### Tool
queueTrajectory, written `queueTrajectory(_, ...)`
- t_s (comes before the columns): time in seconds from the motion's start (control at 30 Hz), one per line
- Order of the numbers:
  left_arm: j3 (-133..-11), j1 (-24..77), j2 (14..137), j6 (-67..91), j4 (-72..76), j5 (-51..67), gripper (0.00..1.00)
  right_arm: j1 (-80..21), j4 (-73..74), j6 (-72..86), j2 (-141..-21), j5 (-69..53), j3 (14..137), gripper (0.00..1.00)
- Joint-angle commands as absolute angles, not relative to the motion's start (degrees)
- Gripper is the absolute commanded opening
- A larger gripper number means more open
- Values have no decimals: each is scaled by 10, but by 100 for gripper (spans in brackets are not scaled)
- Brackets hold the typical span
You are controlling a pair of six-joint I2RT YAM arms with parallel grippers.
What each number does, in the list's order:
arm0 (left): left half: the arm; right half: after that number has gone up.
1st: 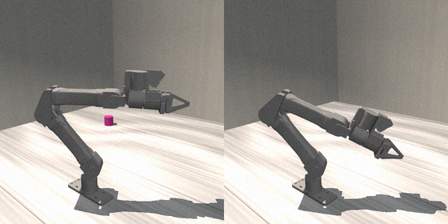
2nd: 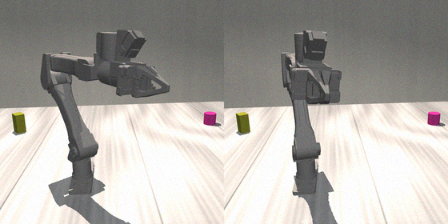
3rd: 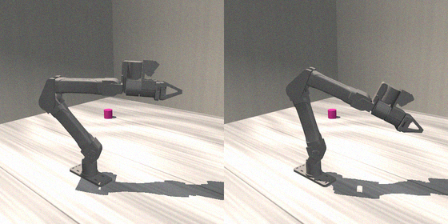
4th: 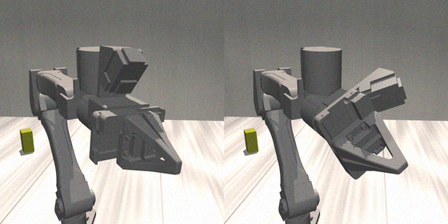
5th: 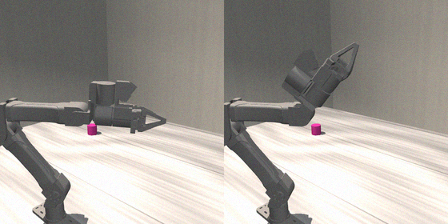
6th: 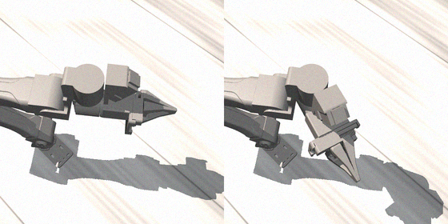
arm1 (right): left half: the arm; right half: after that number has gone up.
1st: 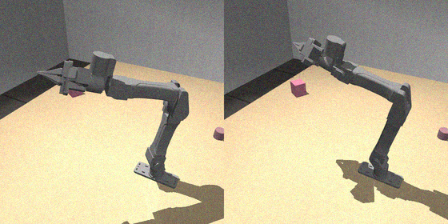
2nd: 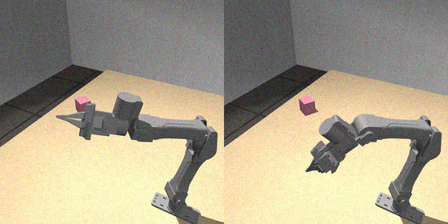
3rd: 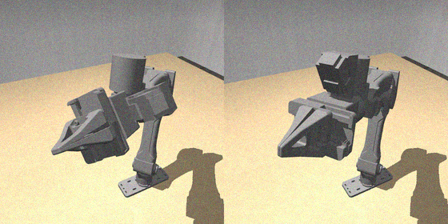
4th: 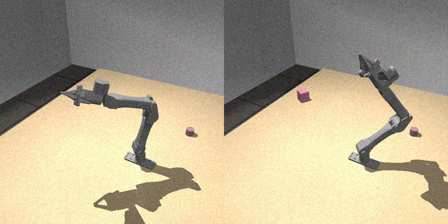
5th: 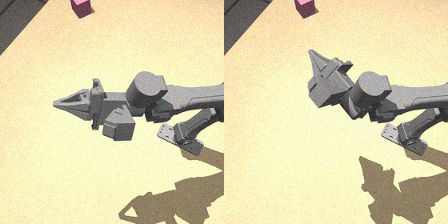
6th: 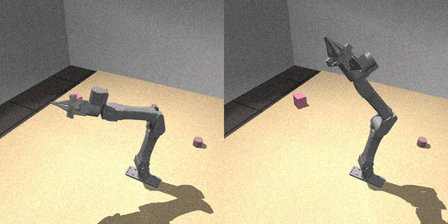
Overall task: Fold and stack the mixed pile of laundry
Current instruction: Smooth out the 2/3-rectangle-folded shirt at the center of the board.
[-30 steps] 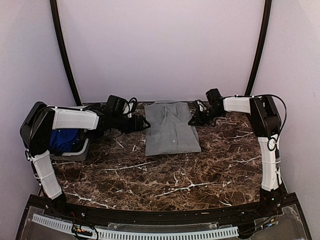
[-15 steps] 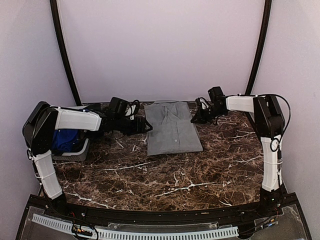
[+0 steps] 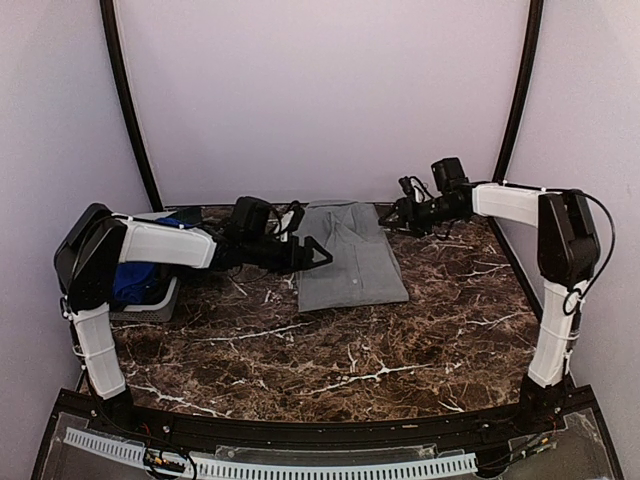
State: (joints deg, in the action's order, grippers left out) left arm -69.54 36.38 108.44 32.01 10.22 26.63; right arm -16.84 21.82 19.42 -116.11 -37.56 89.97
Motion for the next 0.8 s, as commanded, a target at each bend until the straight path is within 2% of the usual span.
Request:
queueTrajectory(0.0, -713, 393, 1119, 399, 219, 356, 89, -194, 74, 295, -1106, -541, 804, 55)
queueTrajectory(0.23, -722, 406, 1185, 458, 278, 385, 91, -234, -57, 372, -1177, -574, 727, 54)
queueTrajectory(0.5, -713, 402, 1251, 472, 260, 368, 91, -230, -51, 362, -1237, -544, 695, 52)
queueTrajectory(0.77, -545, 425, 1168, 494, 289, 342, 90, -283, -139, 411, -1170, -533, 543, 52)
